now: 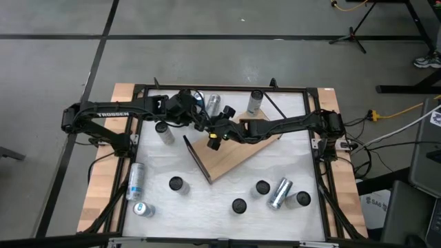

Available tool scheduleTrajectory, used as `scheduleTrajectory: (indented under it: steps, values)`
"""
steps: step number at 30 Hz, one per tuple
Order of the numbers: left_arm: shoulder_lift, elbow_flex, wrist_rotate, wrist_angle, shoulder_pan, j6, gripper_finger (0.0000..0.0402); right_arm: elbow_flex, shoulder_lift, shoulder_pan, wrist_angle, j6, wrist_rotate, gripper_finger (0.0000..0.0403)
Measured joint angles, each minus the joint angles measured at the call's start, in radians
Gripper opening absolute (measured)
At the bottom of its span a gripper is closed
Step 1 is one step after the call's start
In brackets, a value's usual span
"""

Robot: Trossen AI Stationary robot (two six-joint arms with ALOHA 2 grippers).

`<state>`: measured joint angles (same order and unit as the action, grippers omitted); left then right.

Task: Place canned beverage on shelf
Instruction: Put the white blue soda can on the shelf

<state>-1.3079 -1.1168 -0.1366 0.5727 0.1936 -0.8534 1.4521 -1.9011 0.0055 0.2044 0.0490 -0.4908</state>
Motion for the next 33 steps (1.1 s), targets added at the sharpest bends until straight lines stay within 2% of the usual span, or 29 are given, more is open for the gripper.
scheduleTrajectory:
  steps: [10,20,29,33]
  values:
    - [0.001,0.000,-0.002,-0.078,0.015,0.079,0.0288,0.001,0.027,0.001,0.079,0.011,-0.045,0.0224]
    - [0.021,-0.002,-0.003,-0.102,0.073,0.158,0.0288,-0.016,0.146,0.000,0.317,0.009,-0.029,0.0224]
    - [0.022,-0.002,-0.008,-0.099,0.084,0.220,0.0288,-0.030,0.353,-0.011,0.586,0.104,-0.036,0.0224]
    - [0.022,-0.001,-0.008,-0.099,0.083,0.236,0.0288,-0.088,0.465,-0.017,0.613,0.157,-0.039,0.0224]
